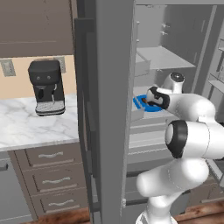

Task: Retrieve the chicken drumstick from the fridge and place it on the cutting board.

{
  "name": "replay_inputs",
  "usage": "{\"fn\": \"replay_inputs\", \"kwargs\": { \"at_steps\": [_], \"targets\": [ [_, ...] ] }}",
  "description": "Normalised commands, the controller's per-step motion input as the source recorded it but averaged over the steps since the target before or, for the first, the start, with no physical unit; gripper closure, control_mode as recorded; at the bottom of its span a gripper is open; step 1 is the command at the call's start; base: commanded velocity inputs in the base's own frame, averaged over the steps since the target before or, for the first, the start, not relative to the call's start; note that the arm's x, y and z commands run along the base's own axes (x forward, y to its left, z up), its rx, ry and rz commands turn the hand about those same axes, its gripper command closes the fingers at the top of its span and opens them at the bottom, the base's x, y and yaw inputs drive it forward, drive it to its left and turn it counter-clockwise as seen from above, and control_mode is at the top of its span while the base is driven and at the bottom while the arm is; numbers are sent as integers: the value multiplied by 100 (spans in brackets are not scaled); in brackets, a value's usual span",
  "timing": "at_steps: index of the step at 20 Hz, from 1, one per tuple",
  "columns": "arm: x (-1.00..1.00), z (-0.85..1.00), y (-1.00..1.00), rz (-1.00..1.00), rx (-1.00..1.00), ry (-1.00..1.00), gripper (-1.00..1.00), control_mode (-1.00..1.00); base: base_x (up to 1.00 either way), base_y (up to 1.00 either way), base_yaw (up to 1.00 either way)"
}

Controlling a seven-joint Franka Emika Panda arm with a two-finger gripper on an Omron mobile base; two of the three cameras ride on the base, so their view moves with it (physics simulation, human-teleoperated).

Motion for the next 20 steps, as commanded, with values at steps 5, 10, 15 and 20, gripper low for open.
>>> {"fn": "replay_inputs", "kwargs": {
  "at_steps": [5,10,15,20],
  "targets": [
    [45,-2,-10,3,0,0,-100,-100,0,0,0],
    [39,-7,-7,1,0,0,-100,-100,0,0,0],
    [38,-25,-5,1,0,0,-100,-100,0,0,0],
    [35,-24,-5,1,0,0,-100,-100,0,0,0]
  ]
}}
